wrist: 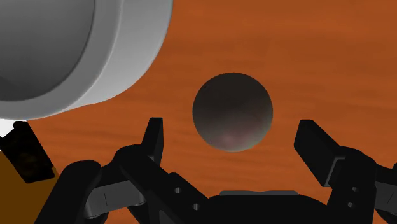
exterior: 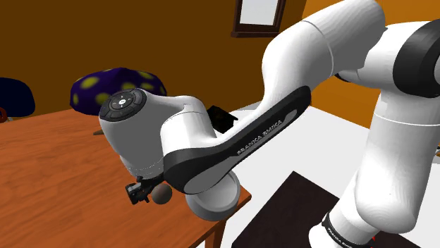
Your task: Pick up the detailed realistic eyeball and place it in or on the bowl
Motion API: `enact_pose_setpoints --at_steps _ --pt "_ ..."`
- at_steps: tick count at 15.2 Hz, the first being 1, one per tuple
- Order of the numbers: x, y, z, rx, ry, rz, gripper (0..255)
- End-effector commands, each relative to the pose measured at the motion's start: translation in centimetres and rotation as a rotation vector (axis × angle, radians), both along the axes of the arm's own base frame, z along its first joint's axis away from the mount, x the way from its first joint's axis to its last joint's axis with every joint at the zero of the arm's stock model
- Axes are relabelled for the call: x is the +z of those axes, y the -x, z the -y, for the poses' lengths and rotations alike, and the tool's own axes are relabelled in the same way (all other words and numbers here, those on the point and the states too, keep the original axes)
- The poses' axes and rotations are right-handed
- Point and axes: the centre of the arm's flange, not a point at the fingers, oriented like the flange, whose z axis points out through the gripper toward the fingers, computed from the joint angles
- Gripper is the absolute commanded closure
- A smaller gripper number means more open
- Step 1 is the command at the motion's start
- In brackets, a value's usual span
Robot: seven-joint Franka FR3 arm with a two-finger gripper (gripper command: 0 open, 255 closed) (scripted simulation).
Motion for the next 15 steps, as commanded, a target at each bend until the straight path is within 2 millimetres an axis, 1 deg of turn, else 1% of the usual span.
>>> enact_pose_setpoints --at_steps 1,4,12,13,15 --pt "-1.1 -0.2 0.1 0.000 0.001 0.001 0" --pt "-2.9 -0.6 0.5 0.000 0.001 0.001 0" --pt "-2.9 -0.6 0.5 0.000 0.001 0.001 0" --pt "-2.9 -0.6 0.5 0.000 0.001 0.001 255" --pt "-2.9 -0.6 0.5 0.000 0.001 0.001 255"
